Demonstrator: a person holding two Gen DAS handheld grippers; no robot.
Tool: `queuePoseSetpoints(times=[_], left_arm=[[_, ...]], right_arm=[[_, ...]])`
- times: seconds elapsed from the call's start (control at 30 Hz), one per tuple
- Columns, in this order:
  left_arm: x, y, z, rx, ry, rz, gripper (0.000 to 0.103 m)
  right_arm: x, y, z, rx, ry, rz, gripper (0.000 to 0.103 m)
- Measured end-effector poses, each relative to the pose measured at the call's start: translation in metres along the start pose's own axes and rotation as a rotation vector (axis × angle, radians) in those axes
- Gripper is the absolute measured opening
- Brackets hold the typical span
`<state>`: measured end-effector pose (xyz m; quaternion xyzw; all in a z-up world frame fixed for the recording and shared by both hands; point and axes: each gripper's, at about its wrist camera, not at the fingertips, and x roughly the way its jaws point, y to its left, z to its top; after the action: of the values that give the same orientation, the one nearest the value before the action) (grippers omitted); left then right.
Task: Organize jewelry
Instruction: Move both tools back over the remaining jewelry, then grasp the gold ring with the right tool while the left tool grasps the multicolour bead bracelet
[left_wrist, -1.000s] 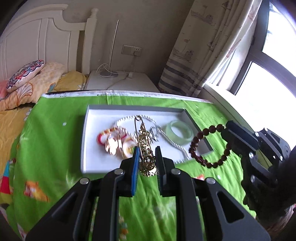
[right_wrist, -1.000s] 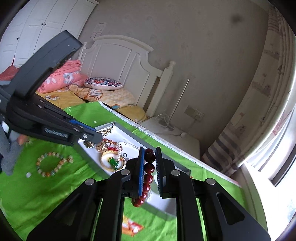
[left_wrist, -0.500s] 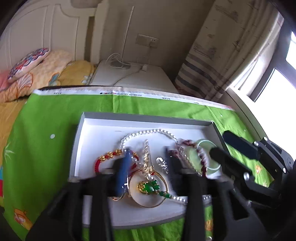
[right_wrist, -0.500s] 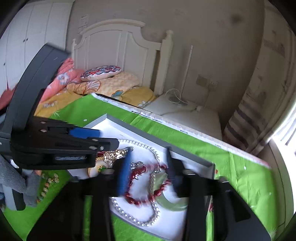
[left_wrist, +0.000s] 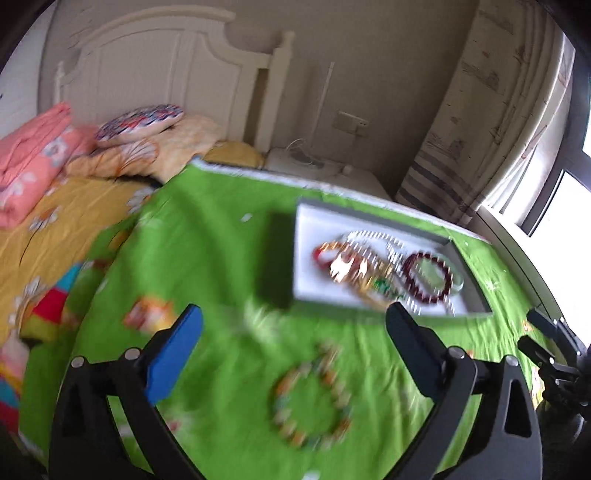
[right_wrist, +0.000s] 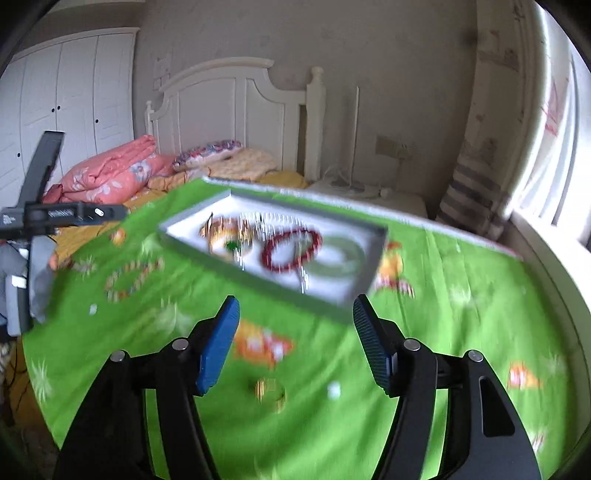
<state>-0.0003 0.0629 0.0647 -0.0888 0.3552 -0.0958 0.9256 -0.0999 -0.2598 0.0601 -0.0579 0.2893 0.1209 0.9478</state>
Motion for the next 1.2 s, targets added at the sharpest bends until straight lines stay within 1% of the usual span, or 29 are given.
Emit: queuePoseSetpoints(times=[0.1, 0.17, 0.27, 0.33, 0.37, 0.43, 0.5, 0.53, 0.57, 0.67, 0.73, 0.97, 1.0, 1.03, 1.07, 1.1, 1.2], left_arm=[[-0.014, 0.014, -0.019, -0.029, 0.007, 0.013, 0.099], [-0.019, 0.022, -0.032, -0.053, 0.019, 0.007, 0.099], [-0.020, 0.032, -0.050, -0.104, 0.041, -0.028, 0.099], [-0.017, 0.036, -0.058, -0.129, 0.064, -0.037, 0.099], [-0.018, 0.038, -0.058, -0.134, 0.060, -0.041, 0.099], [-0.018, 0.042, -0.057, -0.152, 0.052, -0.075, 0.099], [-0.012, 0.043, -0.057, -0.163, 0.074, -0.084, 0.099], [-0.010, 0.044, -0.057, -0.170, 0.088, -0.091, 0.099], [-0.007, 0.043, -0.057, -0.171, 0.101, -0.099, 0.099], [-0.006, 0.042, -0.057, -0.160, 0.105, -0.110, 0.100], [-0.006, 0.041, -0.057, -0.156, 0.106, -0.115, 0.100], [-0.004, 0.040, -0.056, -0.150, 0.111, -0.137, 0.100], [-0.004, 0.039, -0.056, -0.143, 0.115, -0.144, 0.100], [-0.003, 0.038, -0.057, -0.136, 0.119, -0.155, 0.100], [-0.003, 0.036, -0.057, -0.130, 0.122, -0.163, 0.100], [-0.003, 0.035, -0.057, -0.119, 0.128, -0.174, 0.100], [-0.003, 0.030, -0.058, -0.095, 0.136, -0.183, 0.100]], right_arm=[[-0.008, -0.002, -0.018, 0.018, 0.040, 0.009, 0.062], [-0.015, -0.002, -0.021, 0.023, 0.035, 0.018, 0.062], [-0.012, 0.001, -0.026, 0.002, 0.082, 0.024, 0.062], [-0.011, 0.006, -0.028, -0.020, 0.097, 0.048, 0.062], [-0.009, 0.009, -0.028, -0.034, 0.109, 0.064, 0.062], [-0.003, 0.017, -0.030, -0.067, 0.148, 0.082, 0.062], [0.004, 0.021, -0.031, -0.083, 0.185, 0.098, 0.061], [0.009, 0.022, -0.032, -0.091, 0.207, 0.106, 0.059], [0.010, 0.022, -0.031, -0.093, 0.213, 0.112, 0.058], [0.015, 0.019, -0.029, -0.089, 0.222, 0.138, 0.052], [0.021, 0.016, -0.028, -0.095, 0.243, 0.132, 0.049], [0.040, 0.010, -0.024, -0.142, 0.303, 0.156, 0.049], [0.041, 0.010, -0.025, -0.138, 0.307, 0.186, 0.043], [0.041, 0.010, -0.024, -0.140, 0.306, 0.203, 0.036], [0.039, 0.011, -0.025, -0.155, 0.300, 0.211, 0.032], [0.038, 0.012, -0.025, -0.163, 0.298, 0.215, 0.023], [0.033, 0.018, -0.027, -0.195, 0.281, 0.195, 0.023]])
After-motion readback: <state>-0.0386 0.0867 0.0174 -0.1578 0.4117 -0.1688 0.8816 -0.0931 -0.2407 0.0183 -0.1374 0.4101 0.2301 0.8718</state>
